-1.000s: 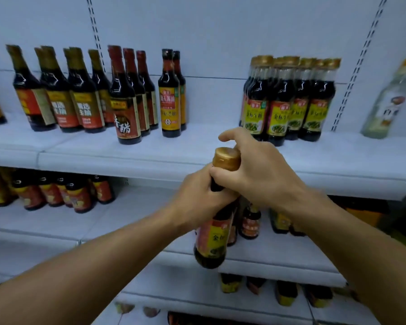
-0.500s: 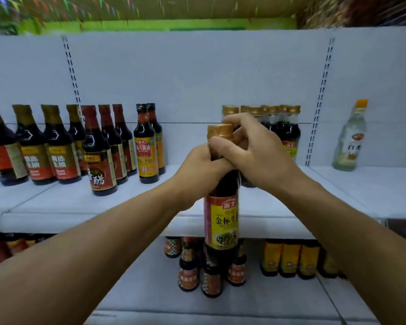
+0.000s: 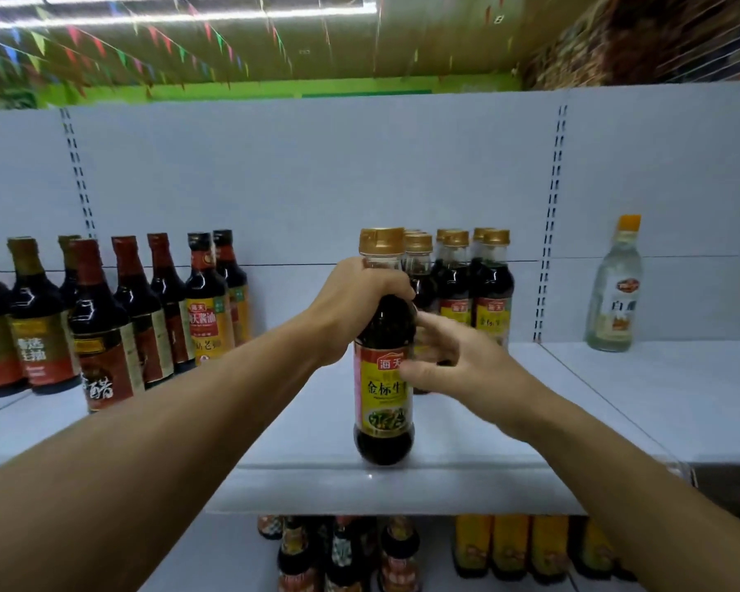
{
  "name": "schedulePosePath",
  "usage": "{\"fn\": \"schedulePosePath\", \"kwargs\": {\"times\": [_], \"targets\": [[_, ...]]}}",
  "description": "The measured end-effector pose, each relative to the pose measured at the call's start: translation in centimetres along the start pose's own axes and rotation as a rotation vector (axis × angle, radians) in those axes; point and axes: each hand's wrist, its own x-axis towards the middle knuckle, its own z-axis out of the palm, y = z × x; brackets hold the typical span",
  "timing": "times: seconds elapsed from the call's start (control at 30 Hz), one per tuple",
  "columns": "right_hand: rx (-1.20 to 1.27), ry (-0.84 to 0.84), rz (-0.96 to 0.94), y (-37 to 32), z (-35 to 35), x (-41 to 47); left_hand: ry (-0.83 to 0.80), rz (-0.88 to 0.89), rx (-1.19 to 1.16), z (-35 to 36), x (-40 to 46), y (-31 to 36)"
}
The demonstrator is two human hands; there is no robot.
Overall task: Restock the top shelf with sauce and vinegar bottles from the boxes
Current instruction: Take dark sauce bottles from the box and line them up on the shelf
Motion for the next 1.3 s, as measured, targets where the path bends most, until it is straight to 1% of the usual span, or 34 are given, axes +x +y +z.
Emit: {"fn": "schedulePosePath", "kwargs": {"times": [0.07,0.13,0.23,0.5,0.67,0.73,0.8,0.87,0.93,1.07,1.3], "targets": [[0.003,-0.063,0.035,1.2,-0.2,0.1,0.004,0.02,-0.009,0.9,1.0,0.0],[-0.013,-0.065,0.045,2.2,-0.4,0.3,0.002,0.016,-0.007,1.8,1.9,-0.1],[-0.003,-0.006,0.052,3.4,-1.3,0.5,-0.026,0.01,0.028,3.1,3.2,-0.7],[-0.088,0.116,0.081,6.5,-4.1,1.1,-0.127,-0.063,0.098,5.6,5.4,-1.8],[-0.118,0.189,0.092,7.9,-6.0,2.4,-0.153,-0.118,0.093,6.6,6.0,-3.2],[-0.117,0.216,0.106,8.4,-6.7,3.0,-0.127,-0.146,0.095,6.8,6.0,-3.9],[-0.129,0.237,0.119,9.0,-7.2,3.8,-0.062,-0.169,0.168,6.9,5.7,-5.0],[-0.15,0.251,0.139,9.5,-7.6,4.4,-0.008,-0.163,0.331,6.7,5.4,-6.1],[-0.169,0.266,0.161,10.1,-7.7,5.1,0.027,-0.17,0.44,6.6,4.9,-6.9],[-0.18,0.292,0.182,10.7,-7.9,6.3,0.001,-0.181,0.577,6.9,4.3,-7.5],[-0.162,0.29,0.185,11.1,-8.0,7.2,-0.041,-0.158,0.702,7.1,4.1,-7.9]]}}
